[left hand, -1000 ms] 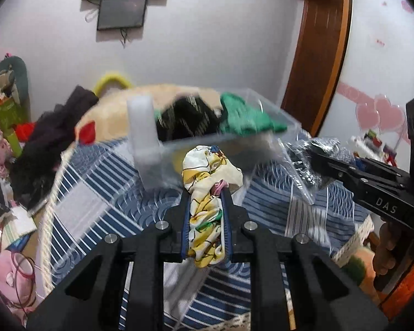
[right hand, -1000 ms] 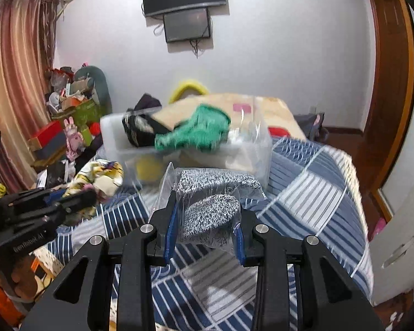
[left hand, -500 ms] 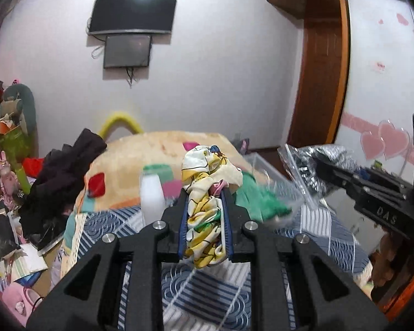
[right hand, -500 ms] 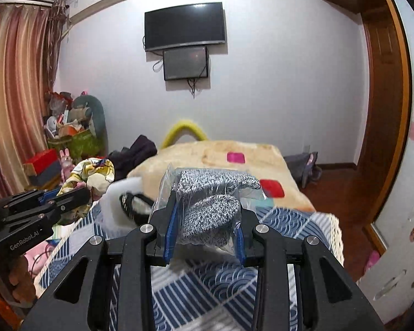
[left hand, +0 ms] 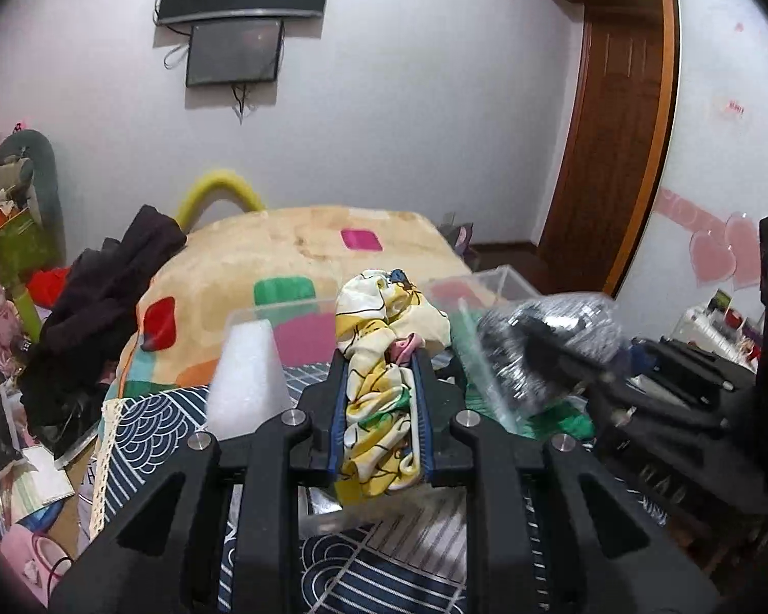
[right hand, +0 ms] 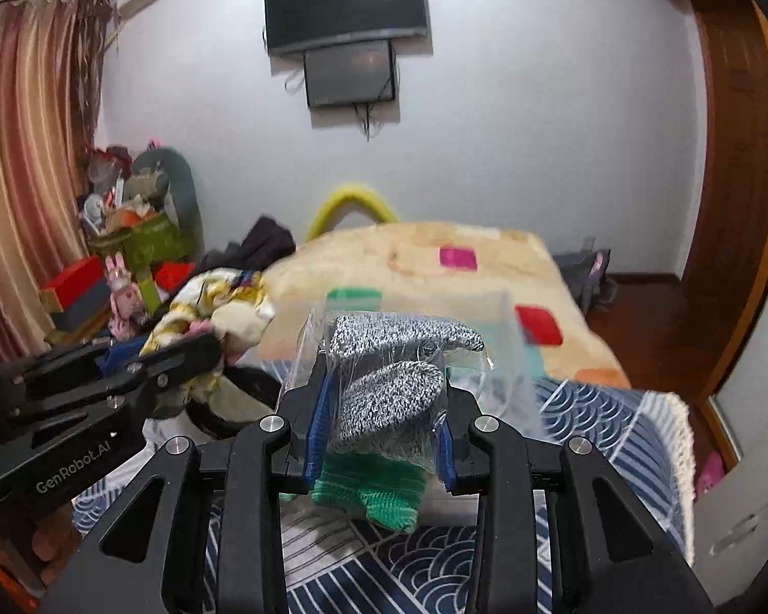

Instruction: Organize soft objects

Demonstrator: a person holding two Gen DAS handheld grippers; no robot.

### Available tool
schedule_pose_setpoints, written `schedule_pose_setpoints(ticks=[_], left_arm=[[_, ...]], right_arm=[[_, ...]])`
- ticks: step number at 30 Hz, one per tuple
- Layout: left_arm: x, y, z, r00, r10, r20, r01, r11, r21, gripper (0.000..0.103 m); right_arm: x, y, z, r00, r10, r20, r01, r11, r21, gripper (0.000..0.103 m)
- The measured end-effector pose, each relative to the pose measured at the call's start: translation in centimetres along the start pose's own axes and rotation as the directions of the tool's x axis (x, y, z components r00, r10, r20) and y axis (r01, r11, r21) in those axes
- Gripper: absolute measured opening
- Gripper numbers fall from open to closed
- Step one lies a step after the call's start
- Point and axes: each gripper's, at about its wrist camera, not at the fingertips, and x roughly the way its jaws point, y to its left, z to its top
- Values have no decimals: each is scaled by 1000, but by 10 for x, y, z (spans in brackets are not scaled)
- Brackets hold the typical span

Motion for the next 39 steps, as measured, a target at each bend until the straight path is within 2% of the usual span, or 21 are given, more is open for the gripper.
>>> schedule_pose_setpoints(ticks=[4, 7, 9, 11, 12, 14, 17, 22, 28, 33, 39], left_arm=[[19, 5, -6, 999, -4, -49, 3, 1000, -24, 23], [26, 6, -11, 998, -1, -66, 0, 1000, -29, 30], [30, 6, -14, 997, 16, -75, -18, 999, -27, 41], [28, 4, -16, 997, 18, -75, -20, 999, -29, 46], [25, 3, -17, 997, 21, -68, -22, 999, -26, 54], [18, 0, -20, 999, 15, -51, -16, 1000, -16, 59], [4, -2, -23, 999, 32, -9, -32, 999, -7, 66], [-22, -3, -23, 999, 20, 39, -20, 1000, -19, 67], [-61, -2, -23, 992, 27, 121, -26, 1000, -17, 76], [-94, -3, -23, 980, 40, 195, -39, 999, -11, 84], [-127, -9, -29, 965, 32, 259, -38, 999, 19, 95]], right_arm=[[15, 0, -11, 999, -18, -51, 17, 1000, -10, 32], [18, -4, -13, 997, -19, -73, 18, 1000, -9, 33], [17, -6, -14, 996, -17, -83, 17, 1000, -5, 36], [16, -7, -14, 996, -19, -90, 18, 1000, -10, 39], [16, -7, -13, 996, -25, -90, 24, 1000, -11, 42], [11, -7, -12, 995, -45, -84, 44, 999, -14, 53], [1, -12, -10, 997, -57, -53, 57, 998, -4, 59], [-19, -15, -7, 999, -52, -8, 52, 999, -6, 61], [-53, -11, -1, 997, -17, 79, 17, 1000, -4, 70], [-82, -4, 0, 986, 6, 168, -4, 1000, -8, 79], [-110, 10, -1, 964, -22, 266, 34, 999, -39, 87]])
